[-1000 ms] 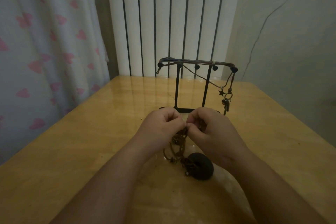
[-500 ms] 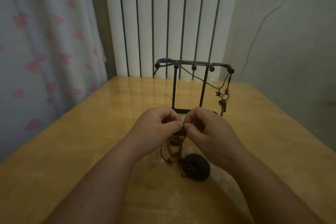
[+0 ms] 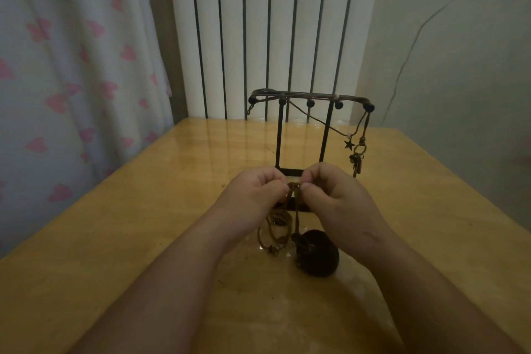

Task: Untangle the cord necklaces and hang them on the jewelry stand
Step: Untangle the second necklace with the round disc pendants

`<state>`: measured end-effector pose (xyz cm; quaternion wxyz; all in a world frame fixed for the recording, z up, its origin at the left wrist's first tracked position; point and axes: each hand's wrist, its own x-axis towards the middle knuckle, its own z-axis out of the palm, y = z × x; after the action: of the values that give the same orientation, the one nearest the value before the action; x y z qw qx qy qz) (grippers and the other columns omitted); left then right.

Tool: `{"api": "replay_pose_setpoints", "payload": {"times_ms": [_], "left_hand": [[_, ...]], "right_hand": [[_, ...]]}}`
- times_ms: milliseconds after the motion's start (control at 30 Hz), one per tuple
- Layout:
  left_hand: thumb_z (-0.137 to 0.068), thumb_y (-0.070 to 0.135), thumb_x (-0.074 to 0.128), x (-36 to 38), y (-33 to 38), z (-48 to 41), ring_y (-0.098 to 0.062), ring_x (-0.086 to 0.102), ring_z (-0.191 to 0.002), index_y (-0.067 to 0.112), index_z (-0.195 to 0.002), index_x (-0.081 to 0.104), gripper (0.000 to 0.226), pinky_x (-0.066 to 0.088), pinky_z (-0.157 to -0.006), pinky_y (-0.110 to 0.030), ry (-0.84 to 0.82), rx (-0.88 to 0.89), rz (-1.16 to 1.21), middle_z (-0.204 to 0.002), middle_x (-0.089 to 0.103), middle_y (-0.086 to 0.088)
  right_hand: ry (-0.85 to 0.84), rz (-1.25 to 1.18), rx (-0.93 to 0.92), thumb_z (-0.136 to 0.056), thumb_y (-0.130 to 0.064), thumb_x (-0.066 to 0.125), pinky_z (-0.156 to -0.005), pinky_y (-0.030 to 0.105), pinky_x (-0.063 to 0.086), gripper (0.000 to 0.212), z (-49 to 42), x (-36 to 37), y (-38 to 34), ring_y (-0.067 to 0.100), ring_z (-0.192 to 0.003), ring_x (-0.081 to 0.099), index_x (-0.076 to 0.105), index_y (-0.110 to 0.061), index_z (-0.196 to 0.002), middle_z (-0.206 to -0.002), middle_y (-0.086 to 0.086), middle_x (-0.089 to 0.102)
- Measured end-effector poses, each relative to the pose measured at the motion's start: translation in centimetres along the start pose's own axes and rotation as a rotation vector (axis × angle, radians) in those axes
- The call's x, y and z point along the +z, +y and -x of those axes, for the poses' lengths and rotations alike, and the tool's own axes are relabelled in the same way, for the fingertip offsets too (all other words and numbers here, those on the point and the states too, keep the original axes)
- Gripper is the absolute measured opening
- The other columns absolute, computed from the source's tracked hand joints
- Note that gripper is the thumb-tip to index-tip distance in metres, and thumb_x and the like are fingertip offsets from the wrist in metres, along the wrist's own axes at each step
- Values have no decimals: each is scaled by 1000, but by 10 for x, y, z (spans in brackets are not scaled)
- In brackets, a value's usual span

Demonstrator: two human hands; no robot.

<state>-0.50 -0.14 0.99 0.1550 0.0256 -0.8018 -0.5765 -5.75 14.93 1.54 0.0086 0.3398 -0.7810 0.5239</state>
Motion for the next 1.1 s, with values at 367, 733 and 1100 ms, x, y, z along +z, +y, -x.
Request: {"api": "replay_pose_setpoints", "payload": {"times_ms": [367, 733, 1100], "left_hand": [[-93, 19, 56, 1, 3, 3, 8, 49, -50, 25, -77, 62, 18, 35, -58, -21, 12, 2, -95, -52, 54, 24], [-92, 19, 61, 0, 1, -1, 7, 53, -50, 23, -77, 66, 16, 39, -49, -10, 133, 33, -143, -53, 59, 20], [-92, 21, 57, 2, -1, -2, 2, 48, -52, 26, -75, 64, 19, 36, -56, -20, 66, -22, -84, -53, 55, 19]], "right_hand": [[29, 143, -10, -93, -25, 58, -72, 23, 56, 13, -4, -1, 9, 3, -80, 63, 62, -37, -89, -85, -12, 66], [42, 144, 10, -99, -30, 49, -60, 18, 46, 9, -3, 2, 3, 1, -69, 55, 56, -34, -95, -80, -9, 59], [91, -13, 10, -87, -11, 65, -68, 29, 56, 25, -3, -2, 0, 20, -76, 63, 57, -32, -99, -87, -8, 67]]}}
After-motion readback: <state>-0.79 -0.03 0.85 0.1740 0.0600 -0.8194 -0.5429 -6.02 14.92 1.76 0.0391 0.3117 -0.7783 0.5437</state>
